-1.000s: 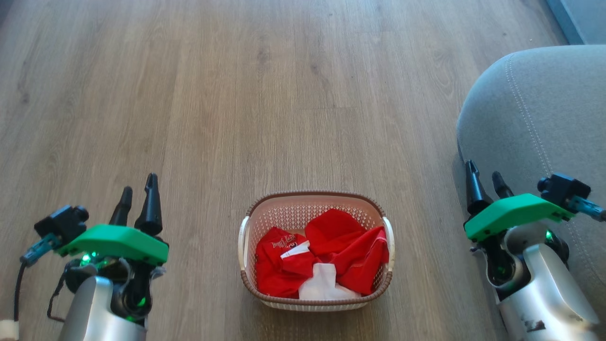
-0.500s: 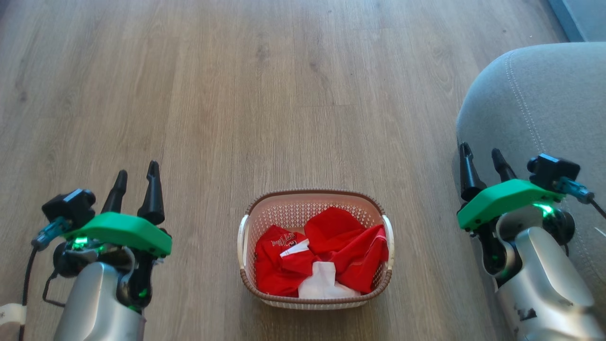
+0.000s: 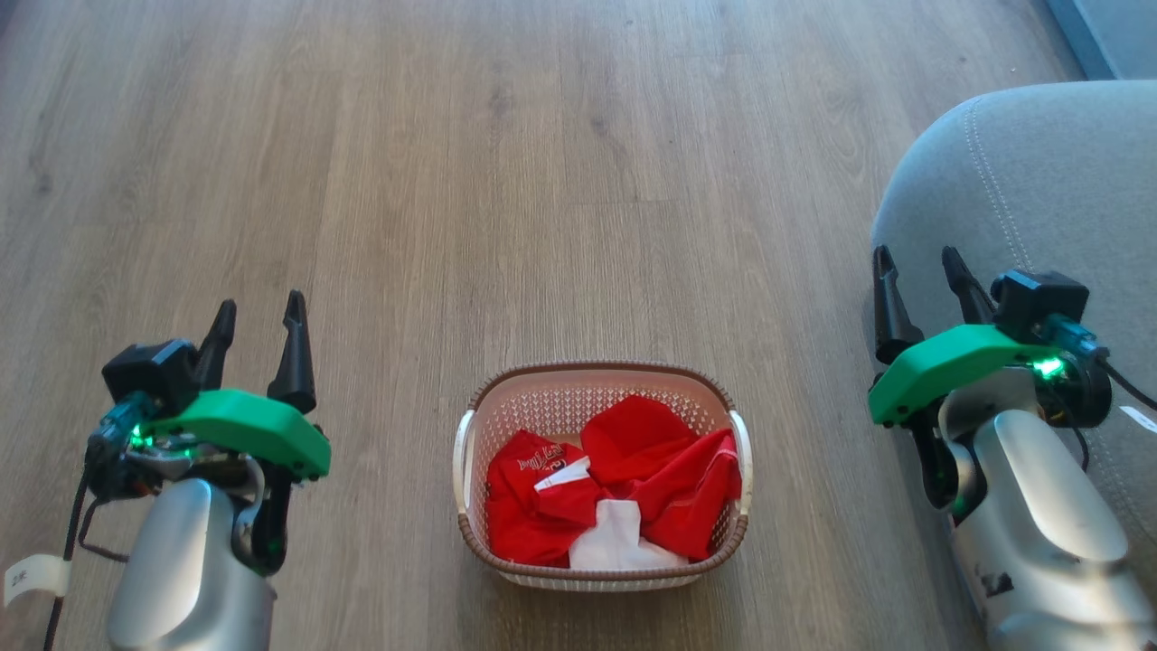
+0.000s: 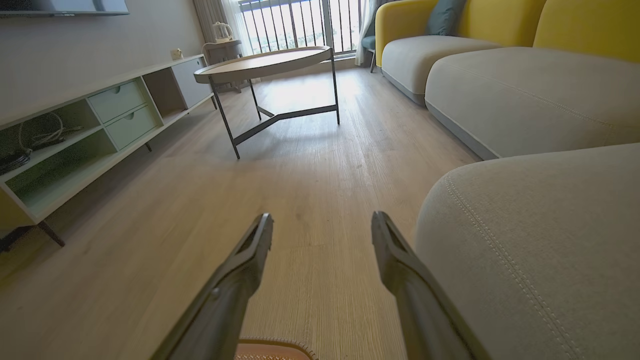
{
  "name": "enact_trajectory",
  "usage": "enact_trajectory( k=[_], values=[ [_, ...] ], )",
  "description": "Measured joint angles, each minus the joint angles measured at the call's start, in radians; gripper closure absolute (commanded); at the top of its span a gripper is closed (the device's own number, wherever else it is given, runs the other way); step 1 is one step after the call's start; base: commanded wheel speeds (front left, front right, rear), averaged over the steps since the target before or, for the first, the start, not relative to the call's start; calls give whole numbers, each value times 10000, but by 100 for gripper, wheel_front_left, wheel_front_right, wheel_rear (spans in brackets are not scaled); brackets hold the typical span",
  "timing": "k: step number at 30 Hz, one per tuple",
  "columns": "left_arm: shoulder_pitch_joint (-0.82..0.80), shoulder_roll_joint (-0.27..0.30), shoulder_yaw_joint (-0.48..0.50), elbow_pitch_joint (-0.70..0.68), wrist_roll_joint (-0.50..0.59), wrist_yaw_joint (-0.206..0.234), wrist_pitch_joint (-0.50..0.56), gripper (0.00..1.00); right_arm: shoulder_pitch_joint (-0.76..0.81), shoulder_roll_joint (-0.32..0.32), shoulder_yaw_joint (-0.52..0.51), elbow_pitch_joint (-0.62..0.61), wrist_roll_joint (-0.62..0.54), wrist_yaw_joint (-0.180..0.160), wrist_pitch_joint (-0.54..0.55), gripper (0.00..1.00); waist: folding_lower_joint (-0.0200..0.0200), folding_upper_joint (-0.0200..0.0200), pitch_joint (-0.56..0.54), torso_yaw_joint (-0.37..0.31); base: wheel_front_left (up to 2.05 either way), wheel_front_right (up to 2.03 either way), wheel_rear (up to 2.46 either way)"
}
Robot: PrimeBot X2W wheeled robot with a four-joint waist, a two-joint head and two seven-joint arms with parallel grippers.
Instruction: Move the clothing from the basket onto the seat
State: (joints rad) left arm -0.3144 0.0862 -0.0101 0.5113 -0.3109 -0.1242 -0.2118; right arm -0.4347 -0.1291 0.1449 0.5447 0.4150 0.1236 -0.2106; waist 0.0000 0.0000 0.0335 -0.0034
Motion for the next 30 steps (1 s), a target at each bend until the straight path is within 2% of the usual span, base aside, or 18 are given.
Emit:
enact_trajectory(
  k=[14,30],
  values=[
    [-364,-117,305,307,1452,-2,-405,0,-378,-107,52,107,-1448,0,-382,0,0,0,7,-31,0,0,0],
    [-399,-182,286,443,1406,-2,-407,0,-378,-102,-77,104,-1553,0,-391,0,0,0,16,-6,0,0,0]
  ],
)
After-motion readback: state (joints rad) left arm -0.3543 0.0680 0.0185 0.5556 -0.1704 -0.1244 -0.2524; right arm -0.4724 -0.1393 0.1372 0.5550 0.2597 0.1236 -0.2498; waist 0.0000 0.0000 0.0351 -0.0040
